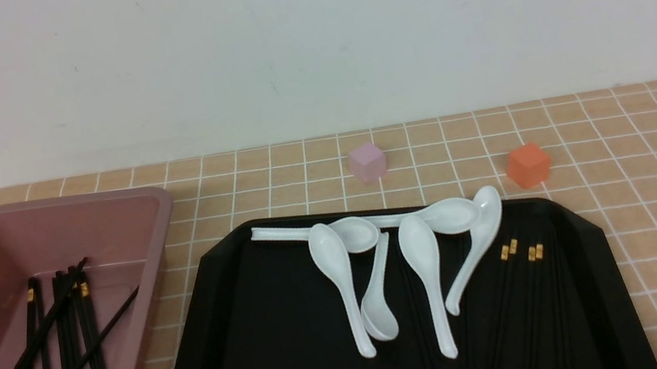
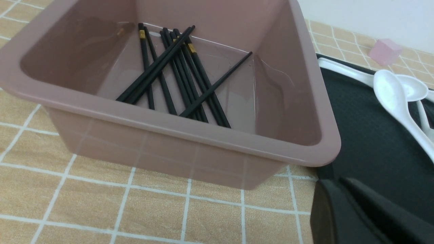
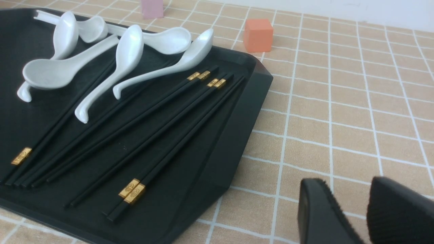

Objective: On brown tablecloth take chopsticks from black tray and put them in box.

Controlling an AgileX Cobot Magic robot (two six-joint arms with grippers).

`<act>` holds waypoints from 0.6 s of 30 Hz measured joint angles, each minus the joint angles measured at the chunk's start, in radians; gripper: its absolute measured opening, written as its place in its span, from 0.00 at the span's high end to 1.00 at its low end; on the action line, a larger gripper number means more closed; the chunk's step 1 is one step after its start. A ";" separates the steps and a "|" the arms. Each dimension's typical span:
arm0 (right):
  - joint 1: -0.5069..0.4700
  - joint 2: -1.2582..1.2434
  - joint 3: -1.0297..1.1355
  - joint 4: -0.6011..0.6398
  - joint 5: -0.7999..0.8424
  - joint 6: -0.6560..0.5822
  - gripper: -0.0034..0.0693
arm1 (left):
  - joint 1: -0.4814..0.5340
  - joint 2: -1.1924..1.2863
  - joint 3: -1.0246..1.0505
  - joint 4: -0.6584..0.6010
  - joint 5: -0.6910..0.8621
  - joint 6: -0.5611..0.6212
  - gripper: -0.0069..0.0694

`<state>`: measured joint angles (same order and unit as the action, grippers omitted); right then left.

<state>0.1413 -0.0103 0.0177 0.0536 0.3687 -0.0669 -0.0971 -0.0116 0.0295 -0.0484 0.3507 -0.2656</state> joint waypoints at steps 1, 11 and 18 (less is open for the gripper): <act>0.000 0.000 0.000 0.000 0.000 0.000 0.62 | 0.000 0.000 0.000 0.000 0.000 0.000 0.88; 0.000 0.000 0.000 -0.001 0.000 0.000 0.62 | 0.000 0.000 0.000 0.000 0.000 0.000 0.87; 0.000 0.000 0.000 0.000 0.000 0.000 0.62 | 0.000 0.000 0.000 0.000 0.000 0.000 0.86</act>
<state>0.1413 -0.0103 0.0177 0.0534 0.3687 -0.0669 -0.0971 -0.0116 0.0295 -0.0484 0.3507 -0.2656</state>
